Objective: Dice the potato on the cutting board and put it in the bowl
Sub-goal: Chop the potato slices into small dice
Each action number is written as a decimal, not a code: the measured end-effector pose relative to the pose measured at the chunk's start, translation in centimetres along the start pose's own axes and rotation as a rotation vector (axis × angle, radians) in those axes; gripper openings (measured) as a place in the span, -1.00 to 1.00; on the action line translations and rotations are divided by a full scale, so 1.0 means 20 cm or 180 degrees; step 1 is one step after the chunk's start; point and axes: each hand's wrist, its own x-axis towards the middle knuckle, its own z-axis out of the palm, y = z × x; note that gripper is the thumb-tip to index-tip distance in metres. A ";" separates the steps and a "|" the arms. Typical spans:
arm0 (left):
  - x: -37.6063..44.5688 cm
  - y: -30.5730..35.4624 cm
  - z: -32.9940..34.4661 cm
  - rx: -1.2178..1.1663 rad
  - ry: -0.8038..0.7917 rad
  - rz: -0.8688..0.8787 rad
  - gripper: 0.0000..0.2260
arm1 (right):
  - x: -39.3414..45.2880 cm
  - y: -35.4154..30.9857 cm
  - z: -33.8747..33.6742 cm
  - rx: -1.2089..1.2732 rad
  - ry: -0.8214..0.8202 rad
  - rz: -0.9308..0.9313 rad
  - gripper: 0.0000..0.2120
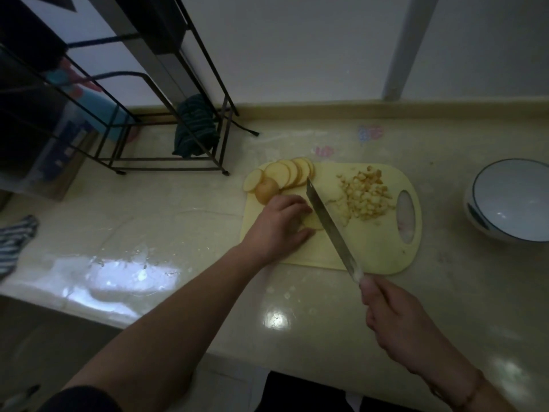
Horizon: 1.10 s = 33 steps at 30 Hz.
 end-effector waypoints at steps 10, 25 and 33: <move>0.02 0.02 0.04 0.0146 0.0171 0.0002 -0.66 | 0.04 -0.01 -0.03 -0.0003 0.0207 0.0060 -0.45; 0.06 0.04 0.04 0.0441 0.0102 0.0436 -0.75 | 0.05 -0.07 -0.06 -0.0478 0.0036 -0.0030 -0.45; 0.07 0.02 0.04 0.0433 0.0030 0.0571 -0.77 | 0.02 -0.07 -0.08 -0.0542 -0.0061 -0.0044 -0.56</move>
